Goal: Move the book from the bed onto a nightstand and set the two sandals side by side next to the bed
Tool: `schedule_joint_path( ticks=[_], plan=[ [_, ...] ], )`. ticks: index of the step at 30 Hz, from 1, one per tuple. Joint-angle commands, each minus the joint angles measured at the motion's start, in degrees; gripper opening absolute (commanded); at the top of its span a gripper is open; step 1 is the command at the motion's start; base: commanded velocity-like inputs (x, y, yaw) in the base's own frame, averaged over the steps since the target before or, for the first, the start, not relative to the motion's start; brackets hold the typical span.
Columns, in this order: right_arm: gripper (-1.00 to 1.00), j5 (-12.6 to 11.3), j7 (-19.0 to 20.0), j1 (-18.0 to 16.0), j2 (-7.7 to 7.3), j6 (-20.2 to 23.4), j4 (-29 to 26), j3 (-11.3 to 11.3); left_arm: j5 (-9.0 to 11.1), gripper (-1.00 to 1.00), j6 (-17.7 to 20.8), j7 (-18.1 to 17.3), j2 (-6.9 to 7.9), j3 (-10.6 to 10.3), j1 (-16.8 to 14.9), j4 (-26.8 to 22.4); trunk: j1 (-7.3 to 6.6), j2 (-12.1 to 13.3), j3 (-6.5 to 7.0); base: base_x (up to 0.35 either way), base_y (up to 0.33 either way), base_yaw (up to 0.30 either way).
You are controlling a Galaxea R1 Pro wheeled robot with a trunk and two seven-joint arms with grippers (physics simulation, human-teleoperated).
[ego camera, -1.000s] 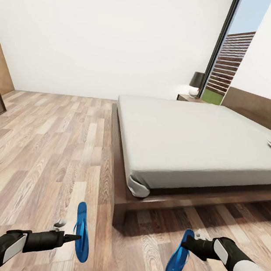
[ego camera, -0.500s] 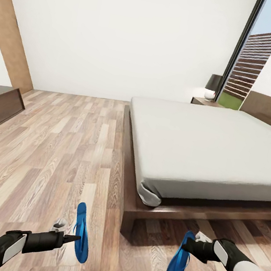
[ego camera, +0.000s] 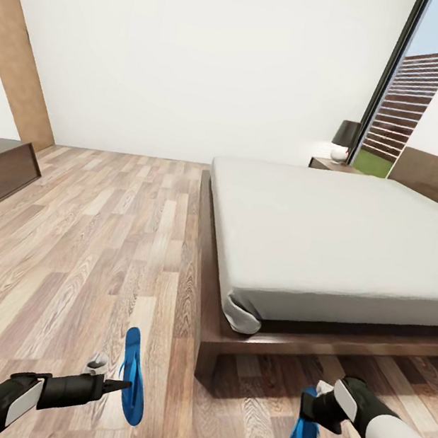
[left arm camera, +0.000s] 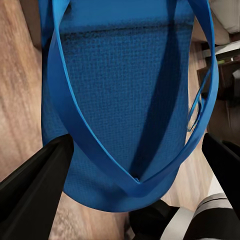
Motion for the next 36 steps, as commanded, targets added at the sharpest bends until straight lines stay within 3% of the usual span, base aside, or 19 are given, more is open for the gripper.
schedule_joint_path(
  ticks=[1, 5, 8, 15, 30, 36],
  plan=[
    [-1.0, 0.0, -1.3, 0.0, 0.08, 2.6, -1.4, 0.5, 0.5, -1.0, 0.6, -0.1, 0.0, -0.3, 0.0, -0.1, -0.01, 0.0, -0.05, 0.0, 0.0, 0.0],
    [-1.0, -0.1, -5.8, 0.1, 0.28, 10.2, -4.8, 0.6, 0.5, -1.0, 0.6, -0.5, 0.02, -0.3, 0.0, -0.1, -0.01, 0.0, -0.05, 0.0, 0.0, 0.0],
    [-1.0, 0.0, -7.3, 0.3, 0.3, 12.0, -5.4, 0.6, 0.5, -1.0, 0.6, -0.7, 0.15, -0.2, 0.0, -0.1, -0.01, 0.0, -0.05, 0.0, 0.0, 0.0],
    [-1.0, 0.0, -9.8, 0.3, 0.47, 12.5, -5.7, 0.6, 0.5, -1.0, 1.0, -0.7, 0.23, 0.1, 0.0, -0.1, -0.01, 0.0, -0.05, 0.0, 0.0, 0.0],
    [-1.0, 0.0, -10.6, -0.1, 1.05, 11.9, -7.3, 0.6, 0.5, -1.0, 2.3, -0.7, 0.2, 0.2, 0.0, -0.2, 0.38, -0.2, -3.38, 0.0, 0.0, 0.0],
    [-1.0, 0.0, -16.4, -0.6, 2.24, 12.4, -7.4, 0.7, 0.5, -1.0, 2.4, -0.8, 0.27, 0.2, 0.0, -0.2, 0.53, -0.3, -4.7, 0.0, 0.0, 0.0]
  ],
)
